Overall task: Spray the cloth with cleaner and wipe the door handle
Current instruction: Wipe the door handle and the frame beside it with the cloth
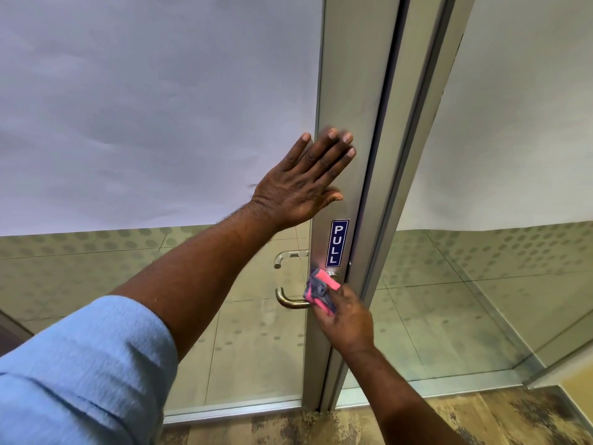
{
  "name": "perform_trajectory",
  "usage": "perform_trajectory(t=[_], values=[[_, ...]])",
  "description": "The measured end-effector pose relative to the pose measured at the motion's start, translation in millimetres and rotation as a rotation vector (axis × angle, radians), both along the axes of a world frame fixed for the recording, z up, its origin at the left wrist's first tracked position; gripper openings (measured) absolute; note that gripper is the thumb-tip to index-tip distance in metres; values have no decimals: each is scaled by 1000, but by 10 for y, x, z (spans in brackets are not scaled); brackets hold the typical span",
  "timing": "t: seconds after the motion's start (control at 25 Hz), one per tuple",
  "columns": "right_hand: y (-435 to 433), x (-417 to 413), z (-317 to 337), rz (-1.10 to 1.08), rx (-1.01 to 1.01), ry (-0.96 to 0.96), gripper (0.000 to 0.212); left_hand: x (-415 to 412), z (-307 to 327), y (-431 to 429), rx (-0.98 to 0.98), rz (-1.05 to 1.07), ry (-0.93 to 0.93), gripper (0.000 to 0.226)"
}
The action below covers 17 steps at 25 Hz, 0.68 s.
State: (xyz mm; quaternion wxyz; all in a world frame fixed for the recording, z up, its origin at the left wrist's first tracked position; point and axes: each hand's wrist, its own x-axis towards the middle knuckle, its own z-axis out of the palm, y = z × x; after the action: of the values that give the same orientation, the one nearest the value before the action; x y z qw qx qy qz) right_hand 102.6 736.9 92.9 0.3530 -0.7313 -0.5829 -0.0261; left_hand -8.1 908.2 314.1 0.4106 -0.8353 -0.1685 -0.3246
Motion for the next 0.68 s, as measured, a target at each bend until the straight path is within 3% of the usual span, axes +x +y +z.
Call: perform_trajectory(t=[0.12, 0.28, 0.52, 0.68], values=[[12, 94, -82, 4, 18, -146, 47, 6, -10, 15, 8, 1, -13, 73], [35, -161, -147, 176, 49, -51, 60, 7, -7, -2, -8, -3, 0, 73], [162, -522, -91, 230, 19, -132, 60, 5, 0, -8, -16, 14, -3, 71], [169, -710, -129, 382, -4, -216, 60, 11, -2, -14, -17, 20, -2, 71]])
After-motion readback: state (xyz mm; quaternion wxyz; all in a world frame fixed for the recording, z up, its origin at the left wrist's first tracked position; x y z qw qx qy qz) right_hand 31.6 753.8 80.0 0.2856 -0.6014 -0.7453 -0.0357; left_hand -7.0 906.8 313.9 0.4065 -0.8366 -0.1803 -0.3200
